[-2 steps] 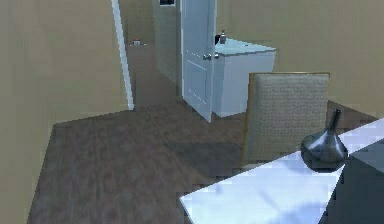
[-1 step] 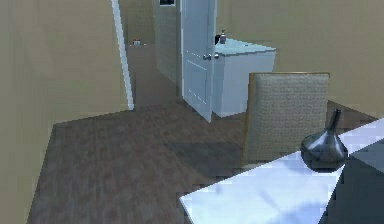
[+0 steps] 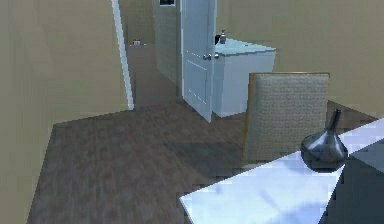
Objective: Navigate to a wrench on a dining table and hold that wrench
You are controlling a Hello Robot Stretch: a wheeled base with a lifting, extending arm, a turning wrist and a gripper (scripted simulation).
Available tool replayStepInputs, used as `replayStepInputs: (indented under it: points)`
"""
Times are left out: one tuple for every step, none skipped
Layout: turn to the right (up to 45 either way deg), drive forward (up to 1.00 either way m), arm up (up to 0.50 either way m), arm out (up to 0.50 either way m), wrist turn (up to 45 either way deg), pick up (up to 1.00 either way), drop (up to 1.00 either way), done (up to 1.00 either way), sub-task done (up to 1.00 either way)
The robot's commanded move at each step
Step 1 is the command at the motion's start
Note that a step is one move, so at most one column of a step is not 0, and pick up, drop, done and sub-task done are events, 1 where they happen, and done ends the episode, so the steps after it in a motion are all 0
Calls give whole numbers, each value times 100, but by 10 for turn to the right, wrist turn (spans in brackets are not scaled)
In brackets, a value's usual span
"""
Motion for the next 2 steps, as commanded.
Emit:
replayStepInputs:
  points:
    - [0, 0, 0, 28, 0, 0, 0, 0, 0]
    - [0, 0, 0, 0, 450, 0, 0, 0, 0]
